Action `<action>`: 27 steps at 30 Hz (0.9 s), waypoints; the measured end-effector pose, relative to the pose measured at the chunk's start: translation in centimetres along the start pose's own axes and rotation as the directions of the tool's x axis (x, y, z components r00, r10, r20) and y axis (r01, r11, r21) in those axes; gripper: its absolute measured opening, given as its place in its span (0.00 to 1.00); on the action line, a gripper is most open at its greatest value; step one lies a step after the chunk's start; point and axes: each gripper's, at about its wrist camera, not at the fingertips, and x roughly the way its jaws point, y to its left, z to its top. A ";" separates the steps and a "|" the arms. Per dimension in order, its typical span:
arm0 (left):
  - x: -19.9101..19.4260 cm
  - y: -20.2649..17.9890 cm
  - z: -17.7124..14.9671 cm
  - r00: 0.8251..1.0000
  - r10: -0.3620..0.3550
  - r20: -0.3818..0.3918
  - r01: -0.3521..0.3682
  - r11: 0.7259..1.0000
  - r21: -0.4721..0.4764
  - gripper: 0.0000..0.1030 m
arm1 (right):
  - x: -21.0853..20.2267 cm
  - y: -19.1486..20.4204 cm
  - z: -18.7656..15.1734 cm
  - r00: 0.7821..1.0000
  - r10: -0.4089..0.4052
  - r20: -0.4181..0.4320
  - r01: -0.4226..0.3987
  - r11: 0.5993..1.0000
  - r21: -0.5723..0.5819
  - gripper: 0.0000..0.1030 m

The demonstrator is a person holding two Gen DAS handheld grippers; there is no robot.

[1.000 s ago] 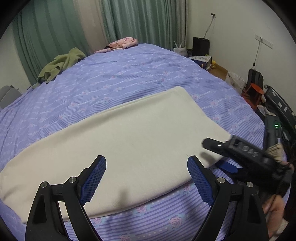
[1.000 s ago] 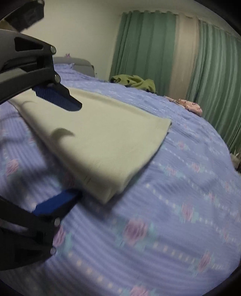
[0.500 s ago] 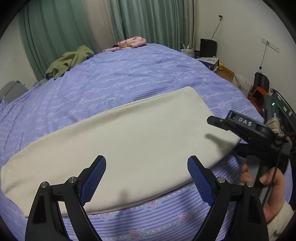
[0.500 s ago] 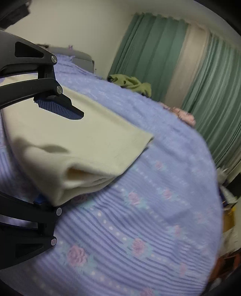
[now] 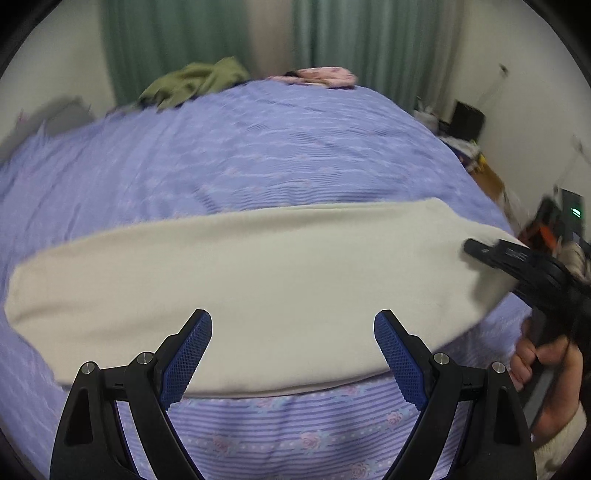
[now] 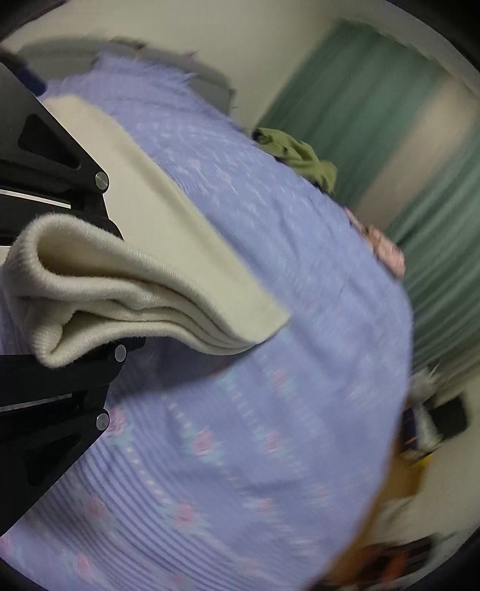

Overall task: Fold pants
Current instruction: 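Grasp the cuff end with the right tool and lift it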

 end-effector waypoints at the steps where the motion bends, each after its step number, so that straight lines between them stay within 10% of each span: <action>1: -0.1 1.0 0.1 1.000 -0.014 -0.005 0.014 1.000 -0.027 0.87 | -0.7 1.4 0.3 1.000 -0.011 0.014 0.011 0.999 -0.045 0.15; 12: -5.0 15.9 -1.4 0.999 -0.014 -0.029 0.010 0.993 -0.120 0.87 | -3.0 19.5 -1.8 0.996 -0.055 0.064 0.077 0.905 -0.418 0.14; 27: -6.4 38.0 -3.2 0.998 0.042 -0.055 -0.054 0.970 -0.236 0.87 | 6.3 40.9 -17.0 0.985 -0.100 -0.138 -0.016 0.749 -0.662 0.14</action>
